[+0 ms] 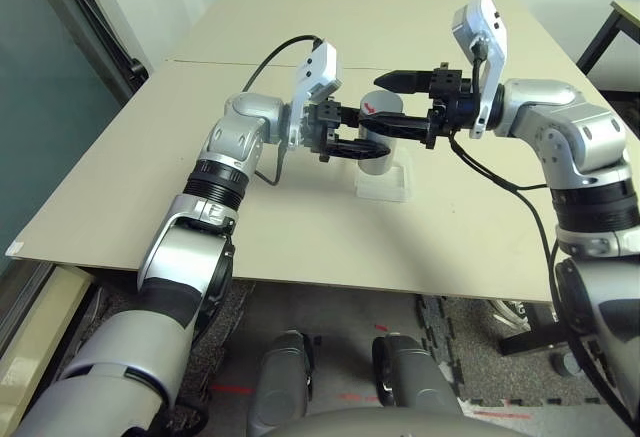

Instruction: Pour the medicine from the bottle into the box.

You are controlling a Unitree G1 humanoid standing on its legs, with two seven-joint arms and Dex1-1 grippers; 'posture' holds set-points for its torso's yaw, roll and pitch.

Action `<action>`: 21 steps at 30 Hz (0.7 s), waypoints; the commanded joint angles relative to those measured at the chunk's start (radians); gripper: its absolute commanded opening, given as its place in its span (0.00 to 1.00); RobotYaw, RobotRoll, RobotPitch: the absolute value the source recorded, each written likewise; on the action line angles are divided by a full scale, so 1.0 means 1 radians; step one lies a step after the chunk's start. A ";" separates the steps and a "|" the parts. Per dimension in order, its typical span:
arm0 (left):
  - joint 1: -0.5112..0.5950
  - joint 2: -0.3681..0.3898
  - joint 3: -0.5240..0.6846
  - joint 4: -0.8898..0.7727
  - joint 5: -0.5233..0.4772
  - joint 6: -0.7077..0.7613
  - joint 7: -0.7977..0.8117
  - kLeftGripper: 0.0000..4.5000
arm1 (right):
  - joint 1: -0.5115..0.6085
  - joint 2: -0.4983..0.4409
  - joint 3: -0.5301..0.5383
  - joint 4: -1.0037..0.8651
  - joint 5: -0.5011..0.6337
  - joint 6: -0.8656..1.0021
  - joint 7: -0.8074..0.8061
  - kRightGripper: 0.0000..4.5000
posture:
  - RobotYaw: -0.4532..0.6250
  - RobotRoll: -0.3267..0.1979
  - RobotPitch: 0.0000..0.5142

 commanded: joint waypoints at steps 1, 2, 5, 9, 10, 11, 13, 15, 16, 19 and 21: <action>0.012 0.001 -0.008 -0.019 0.007 0.002 -0.010 0.55 | 0.009 -0.023 -0.021 -0.011 0.000 0.004 -0.009 1.00 | 0.36 0.62 0.15; 0.012 0.001 -0.008 -0.017 0.007 0.001 -0.010 0.55 | 0.012 -0.026 -0.023 -0.014 0.002 0.005 -0.009 1.00 | 0.36 0.62 0.15; 0.010 0.002 -0.005 -0.016 0.006 0.002 -0.007 0.55 | 0.027 -0.042 -0.035 -0.034 0.013 0.017 -0.015 1.00 | 0.35 0.62 0.14; 0.014 0.006 -0.005 -0.018 0.006 0.002 -0.008 0.55 | 0.045 -0.059 -0.052 -0.052 0.025 0.029 -0.026 1.00 | 0.35 0.62 0.15; 0.014 0.006 -0.005 -0.018 0.006 0.002 -0.008 0.55 | 0.048 -0.064 -0.055 -0.052 0.027 0.030 -0.027 1.00 | 0.35 0.62 0.15; 0.015 0.006 -0.006 -0.019 0.006 0.003 -0.008 0.55 | 0.050 -0.069 -0.058 -0.054 0.030 0.032 -0.029 1.00 | 0.35 0.62 0.14; 0.017 0.007 -0.006 -0.022 0.006 0.003 -0.009 0.55 | 0.055 -0.078 -0.064 -0.057 0.033 0.034 -0.031 1.00 | 0.35 0.62 0.14; 0.018 0.008 -0.006 -0.022 0.006 0.003 -0.009 0.55 | 0.060 -0.086 -0.071 -0.059 0.035 0.036 -0.033 1.00 | 0.35 0.62 0.14; 0.017 0.007 -0.007 -0.021 0.006 0.003 -0.009 0.55 | 0.061 -0.091 -0.074 -0.059 0.037 0.036 -0.034 1.00 | 0.35 0.62 0.14; 0.017 0.008 -0.008 -0.019 0.006 0.003 -0.010 0.55 | 0.066 -0.101 -0.080 -0.059 0.041 0.038 -0.037 1.00 | 0.34 0.62 0.14; 0.018 0.010 -0.009 -0.018 0.007 0.002 -0.013 0.55 | 0.069 -0.107 -0.084 -0.062 0.045 0.041 -0.040 1.00 | 0.34 0.62 0.14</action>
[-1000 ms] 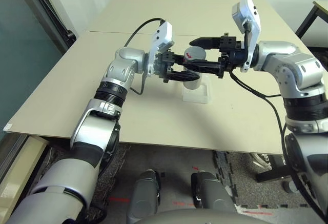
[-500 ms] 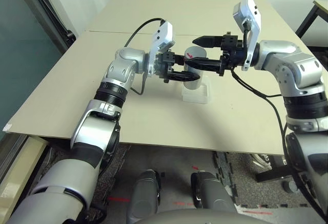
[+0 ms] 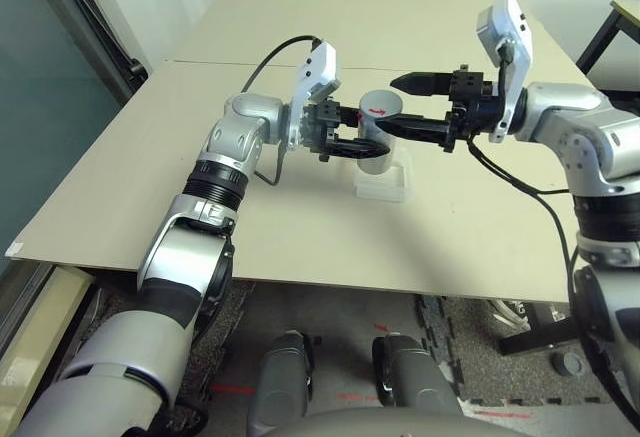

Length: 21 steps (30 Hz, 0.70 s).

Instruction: Pour the medicine from the bottle into the box.

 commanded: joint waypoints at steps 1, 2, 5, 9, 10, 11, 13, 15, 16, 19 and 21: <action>0.015 0.004 -0.010 -0.018 0.007 -0.003 -0.022 0.55 | 0.010 -0.023 -0.040 0.002 -0.004 0.012 -0.036 1.00 | 0.34 0.62 0.14; 0.016 0.006 -0.011 -0.018 0.007 -0.003 -0.023 0.55 | 0.013 -0.026 -0.042 0.000 -0.002 0.014 -0.036 1.00 | 0.34 0.62 0.14; 0.017 0.009 -0.011 -0.016 0.007 -0.004 -0.025 0.55 | 0.021 -0.036 -0.051 -0.004 0.002 0.020 -0.039 1.00 | 0.34 0.62 0.15; 0.016 0.010 -0.010 -0.008 0.011 -0.007 -0.029 0.55 | 0.036 -0.049 -0.056 -0.013 0.010 0.026 -0.043 1.00 | 0.34 0.62 0.15; 0.015 0.010 -0.009 -0.004 0.012 -0.010 -0.030 0.55 | 0.041 -0.052 -0.055 -0.019 0.014 0.032 -0.043 1.00 | 0.34 0.62 0.15; 0.014 0.010 -0.009 -0.002 0.012 -0.012 -0.031 0.55 | 0.047 -0.055 -0.054 -0.028 0.019 0.039 -0.041 1.00 | 0.34 0.62 0.15; 0.014 0.010 -0.009 0.000 0.013 -0.015 -0.033 0.55 | 0.060 -0.060 -0.052 -0.048 0.029 0.055 -0.037 1.00 | 0.34 0.62 0.14; 0.014 0.010 -0.010 0.002 0.014 -0.017 -0.035 0.55 | 0.074 -0.065 -0.052 -0.068 0.039 0.068 -0.035 1.00 | 0.34 0.62 0.14; 0.015 0.010 -0.010 0.001 0.015 -0.018 -0.036 0.55 | 0.078 -0.067 -0.052 -0.074 0.042 0.072 -0.036 1.00 | 0.34 0.62 0.14; 0.014 0.009 -0.010 0.001 0.015 -0.019 -0.034 0.55 | 0.103 -0.082 -0.050 -0.100 0.054 0.091 -0.030 1.00 | 0.34 0.62 0.13; 0.014 0.011 -0.009 0.001 0.015 -0.020 -0.035 0.55 | 0.112 -0.087 -0.048 -0.116 0.064 0.100 -0.028 1.00 | 0.34 0.62 0.13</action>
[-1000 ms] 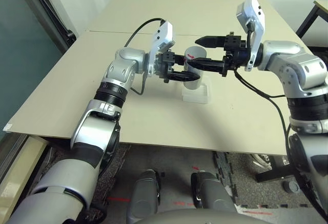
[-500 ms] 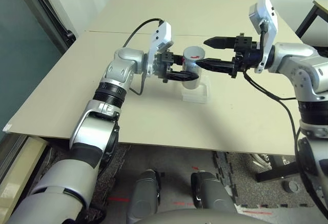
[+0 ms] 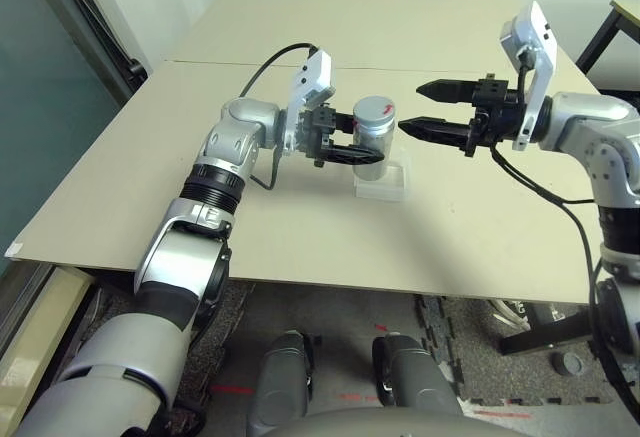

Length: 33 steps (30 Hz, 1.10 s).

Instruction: Pour the medicine from the bottle into the box.

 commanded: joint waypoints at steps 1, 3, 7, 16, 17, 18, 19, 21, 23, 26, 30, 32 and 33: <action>-0.005 0.004 -0.007 0.001 0.014 -0.010 -0.010 0.55 | 0.014 -0.015 -0.013 -0.046 0.029 0.028 0.008 1.00 | 0.34 0.62 0.13; -0.006 0.006 -0.009 0.007 0.017 -0.013 -0.012 0.55 | 0.008 -0.015 -0.011 -0.070 0.050 0.053 0.007 1.00 | 0.34 0.62 0.13; -0.010 0.005 -0.010 0.014 0.020 -0.016 -0.013 0.55 | -0.011 -0.006 -0.004 -0.090 0.071 0.080 -0.005 1.00 | 0.34 0.62 0.14; -0.001 0.005 -0.013 0.000 0.021 -0.009 -0.013 0.55 | -0.080 0.056 0.048 -0.055 0.046 0.070 -0.018 1.00 | 0.35 0.62 0.14; -0.001 0.005 -0.013 -0.001 0.021 -0.008 -0.012 0.55 | -0.087 0.062 0.054 -0.049 0.042 0.066 -0.019 1.00 | 0.35 0.62 0.14; -0.001 0.006 -0.013 -0.002 0.021 -0.008 -0.012 0.55 | -0.095 0.070 0.062 -0.044 0.038 0.063 -0.018 1.00 | 0.36 0.62 0.14; -0.002 0.006 -0.013 -0.002 0.021 -0.007 -0.012 0.55 | -0.102 0.077 0.069 -0.038 0.034 0.060 -0.018 1.00 | 0.36 0.62 0.14; -0.004 0.006 -0.013 -0.001 0.022 -0.007 -0.011 0.55 | -0.115 0.091 0.084 -0.025 0.023 0.050 -0.015 1.00 | 0.36 0.62 0.14; -0.006 0.005 -0.013 0.000 0.022 -0.007 -0.010 0.55 | -0.125 0.100 0.095 -0.013 0.012 0.040 -0.012 1.00 | 0.36 0.62 0.14; -0.008 0.001 -0.013 -0.001 0.022 -0.006 -0.008 0.55 | -0.142 0.115 0.109 0.013 -0.007 0.021 -0.010 1.00 | 0.36 0.62 0.14; -0.005 0.000 -0.014 -0.008 0.021 -0.004 -0.008 0.55 | -0.157 0.129 0.118 0.039 -0.029 0.003 -0.010 1.00 | 0.37 0.62 0.14; -0.002 0.000 -0.014 -0.011 0.021 -0.001 -0.008 0.55 | -0.166 0.139 0.123 0.056 -0.041 -0.012 -0.010 1.00 | 0.37 0.62 0.14; -0.002 0.000 -0.014 -0.012 0.021 -0.001 -0.007 0.55 | -0.169 0.143 0.125 0.061 -0.045 -0.017 -0.010 1.00 | 0.37 0.62 0.14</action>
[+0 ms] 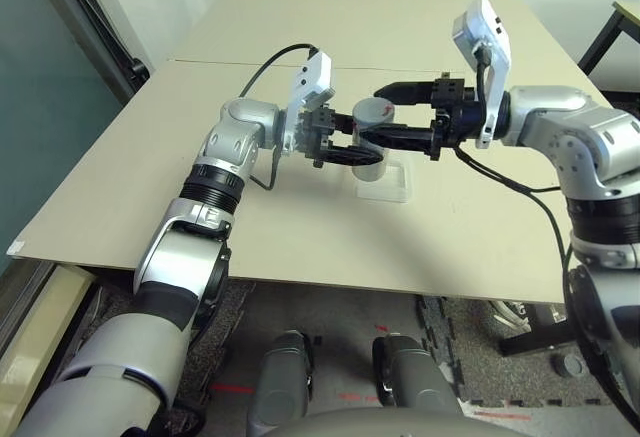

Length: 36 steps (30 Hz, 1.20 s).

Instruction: Pour the medicine from the bottle into the box.

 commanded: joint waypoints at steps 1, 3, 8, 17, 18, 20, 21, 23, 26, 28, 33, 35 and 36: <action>-0.001 0.000 -0.013 -0.018 0.014 0.008 -0.002 0.55 | -0.022 0.012 0.022 0.021 -0.024 -0.026 0.007 1.00 | 0.37 0.62 0.14; 0.000 0.001 -0.013 -0.020 0.014 0.010 -0.001 0.55 | -0.024 0.017 0.026 0.025 -0.028 -0.029 0.007 1.00 | 0.37 0.62 0.14; 0.003 0.002 -0.013 -0.026 0.014 0.015 0.000 0.55 | -0.024 0.032 0.028 0.028 -0.035 -0.034 0.006 0.92 | 0.37 0.62 0.15; 0.009 0.002 -0.013 -0.023 0.015 0.014 0.003 0.55 | -0.032 0.026 0.019 0.009 -0.027 -0.019 0.016 0.57 | 0.37 0.62 0.15; 0.010 0.002 -0.013 -0.020 0.016 0.012 0.004 0.55 | -0.037 0.025 0.015 0.009 -0.025 -0.017 0.015 0.57 | 0.37 0.62 0.15; 0.010 0.001 -0.013 -0.018 0.017 0.012 0.005 0.55 | -0.060 0.030 -0.006 0.017 -0.015 -0.009 0.003 0.57 | 0.37 0.62 0.15; 0.011 0.001 -0.013 -0.018 0.017 0.012 0.006 0.55 | -0.075 0.036 -0.023 0.027 -0.010 -0.005 -0.011 0.57 | 0.37 0.62 0.15; 0.012 0.001 -0.012 -0.018 0.017 0.012 0.007 0.55 | -0.101 0.052 -0.064 0.057 0.007 0.005 -0.046 0.57 | 0.37 0.62 0.15; 0.012 0.001 -0.008 -0.017 0.016 0.012 0.015 0.55 | -0.118 0.050 -0.090 0.128 -0.039 -0.030 -0.109 0.57 | 0.37 0.62 0.15; 0.010 0.001 0.003 -0.014 0.012 0.011 0.029 0.55 | -0.106 0.051 -0.096 0.190 -0.102 -0.092 -0.179 0.57 | 0.38 0.62 0.15; 0.001 0.006 0.055 0.011 0.002 -0.013 0.105 0.55 | -0.034 0.106 -0.134 0.284 -0.191 -0.189 -0.369 0.57 | 0.39 0.62 0.15; -0.004 0.009 0.078 0.039 0.005 -0.029 0.146 0.55 | -0.013 0.138 -0.157 0.314 -0.215 -0.236 -0.441 0.57 | 0.39 0.62 0.15; -0.006 0.009 0.092 0.053 0.005 -0.041 0.172 0.55 | -0.004 0.152 -0.169 0.326 -0.223 -0.253 -0.474 0.57 | 0.40 0.62 0.15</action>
